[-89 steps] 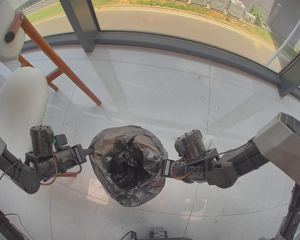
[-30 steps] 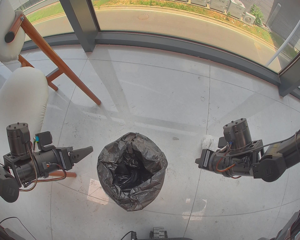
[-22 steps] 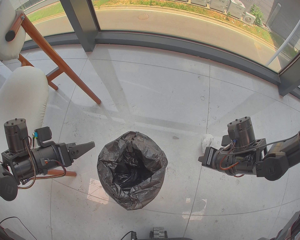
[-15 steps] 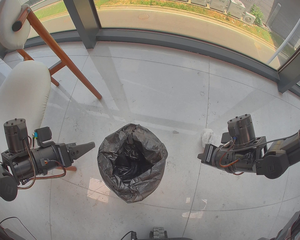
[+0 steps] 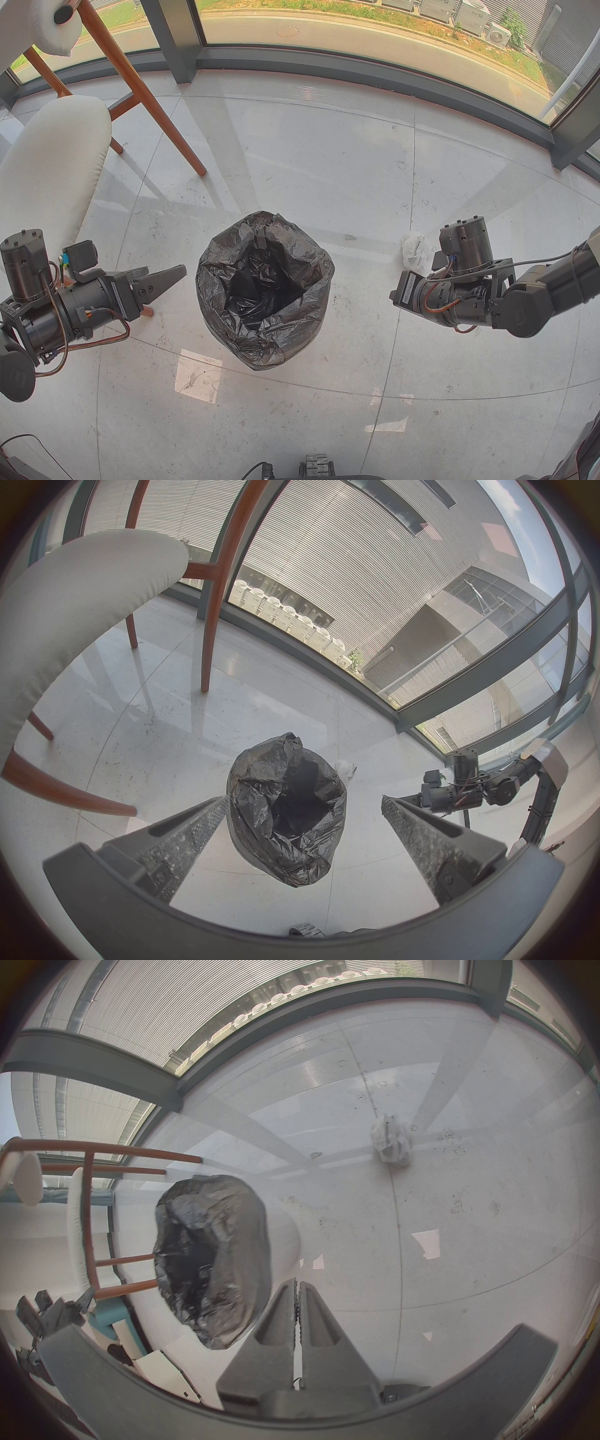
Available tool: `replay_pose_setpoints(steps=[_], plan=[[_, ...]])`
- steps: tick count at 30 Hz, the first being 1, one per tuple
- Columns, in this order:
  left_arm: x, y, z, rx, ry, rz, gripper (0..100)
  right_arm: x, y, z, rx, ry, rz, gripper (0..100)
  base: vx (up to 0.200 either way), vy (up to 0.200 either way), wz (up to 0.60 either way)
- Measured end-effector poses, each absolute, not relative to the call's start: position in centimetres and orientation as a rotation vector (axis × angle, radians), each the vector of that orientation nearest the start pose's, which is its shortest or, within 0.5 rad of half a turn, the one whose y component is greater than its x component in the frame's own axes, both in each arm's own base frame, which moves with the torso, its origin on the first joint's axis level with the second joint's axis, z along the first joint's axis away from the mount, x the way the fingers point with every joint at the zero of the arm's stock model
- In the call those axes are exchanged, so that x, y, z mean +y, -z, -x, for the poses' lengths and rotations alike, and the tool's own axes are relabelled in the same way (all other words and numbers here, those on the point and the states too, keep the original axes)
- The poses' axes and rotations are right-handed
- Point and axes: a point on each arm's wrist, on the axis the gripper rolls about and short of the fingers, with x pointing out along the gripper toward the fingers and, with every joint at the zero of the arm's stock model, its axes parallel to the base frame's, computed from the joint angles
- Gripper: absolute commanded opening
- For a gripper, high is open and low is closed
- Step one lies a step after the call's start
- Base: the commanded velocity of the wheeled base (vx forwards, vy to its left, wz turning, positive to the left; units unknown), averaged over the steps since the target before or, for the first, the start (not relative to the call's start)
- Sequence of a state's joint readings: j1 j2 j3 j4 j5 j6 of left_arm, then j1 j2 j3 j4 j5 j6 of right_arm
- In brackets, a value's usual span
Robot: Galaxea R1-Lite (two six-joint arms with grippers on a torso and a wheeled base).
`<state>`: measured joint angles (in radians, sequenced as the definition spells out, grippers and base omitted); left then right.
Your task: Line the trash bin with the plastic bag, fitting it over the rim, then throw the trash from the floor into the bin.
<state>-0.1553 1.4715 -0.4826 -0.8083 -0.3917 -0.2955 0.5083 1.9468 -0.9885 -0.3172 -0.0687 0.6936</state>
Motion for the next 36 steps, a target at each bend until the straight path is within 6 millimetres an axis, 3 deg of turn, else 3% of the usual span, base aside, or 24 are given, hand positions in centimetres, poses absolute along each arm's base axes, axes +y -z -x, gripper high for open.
replay_pose_setpoints(steps=[7,29,36], plan=[[-4.1,-17.8,-22.8,0.249,0.51,0.316,100,16.9,-10.9,-32.4,0.735,-0.17,-0.461,0,0.0,-0.2,0.0],[-3.7,-17.9,-23.1,0.242,0.488,0.315,100,17.4,-9.6,-32.7,0.726,-0.191,-0.431,0,0.0,-0.2,0.0],[-3.5,-17.8,-22.9,0.239,0.477,0.303,100,17.9,-10.1,-33.4,0.671,-0.215,-0.448,0,0.114,0.0,0.0]])
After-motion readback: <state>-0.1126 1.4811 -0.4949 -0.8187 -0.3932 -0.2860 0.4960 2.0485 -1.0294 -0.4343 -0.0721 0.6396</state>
